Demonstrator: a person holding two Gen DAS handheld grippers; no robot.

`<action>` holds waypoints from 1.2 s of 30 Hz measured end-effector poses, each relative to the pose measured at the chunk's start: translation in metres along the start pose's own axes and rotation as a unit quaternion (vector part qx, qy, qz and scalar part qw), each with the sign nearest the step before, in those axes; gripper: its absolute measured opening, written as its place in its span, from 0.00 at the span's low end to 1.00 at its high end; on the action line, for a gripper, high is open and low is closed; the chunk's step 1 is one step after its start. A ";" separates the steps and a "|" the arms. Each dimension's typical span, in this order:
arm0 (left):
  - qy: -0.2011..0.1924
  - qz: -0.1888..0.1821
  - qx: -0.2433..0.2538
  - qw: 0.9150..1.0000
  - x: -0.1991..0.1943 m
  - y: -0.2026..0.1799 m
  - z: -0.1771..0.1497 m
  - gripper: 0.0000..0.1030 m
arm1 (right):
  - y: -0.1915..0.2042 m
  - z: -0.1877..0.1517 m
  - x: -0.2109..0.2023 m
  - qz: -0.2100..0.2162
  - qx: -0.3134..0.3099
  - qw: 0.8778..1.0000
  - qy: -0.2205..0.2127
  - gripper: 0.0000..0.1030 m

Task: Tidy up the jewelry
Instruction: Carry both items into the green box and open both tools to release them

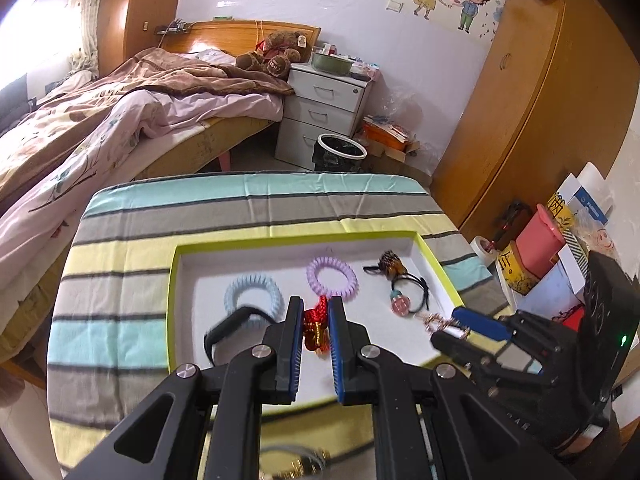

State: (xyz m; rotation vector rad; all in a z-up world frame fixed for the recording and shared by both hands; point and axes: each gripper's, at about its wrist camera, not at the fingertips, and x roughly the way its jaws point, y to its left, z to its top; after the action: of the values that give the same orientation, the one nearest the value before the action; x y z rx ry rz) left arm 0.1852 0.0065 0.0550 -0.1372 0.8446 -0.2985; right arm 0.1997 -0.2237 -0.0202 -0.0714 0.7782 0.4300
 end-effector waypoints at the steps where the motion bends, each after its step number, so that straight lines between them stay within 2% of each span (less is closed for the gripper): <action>1: 0.002 -0.002 -0.002 1.000 0.006 0.002 0.004 0.12 | -0.001 0.001 0.005 0.001 0.000 1.000 0.004 0.36; 16: 0.050 -0.012 -0.005 0.999 0.082 0.012 0.029 0.12 | 0.001 0.003 0.044 -0.006 -0.021 0.999 0.041 0.36; 36: 0.077 -0.007 -0.004 0.997 0.105 0.016 0.023 0.12 | 0.006 0.004 0.054 -0.017 -0.046 0.997 0.053 0.36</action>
State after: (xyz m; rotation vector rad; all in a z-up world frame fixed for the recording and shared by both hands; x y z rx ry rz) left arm 0.2720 -0.0110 -0.0089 -0.1297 0.9989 -0.3217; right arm 0.2341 -0.1982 -0.0542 -0.1941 0.8600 0.4321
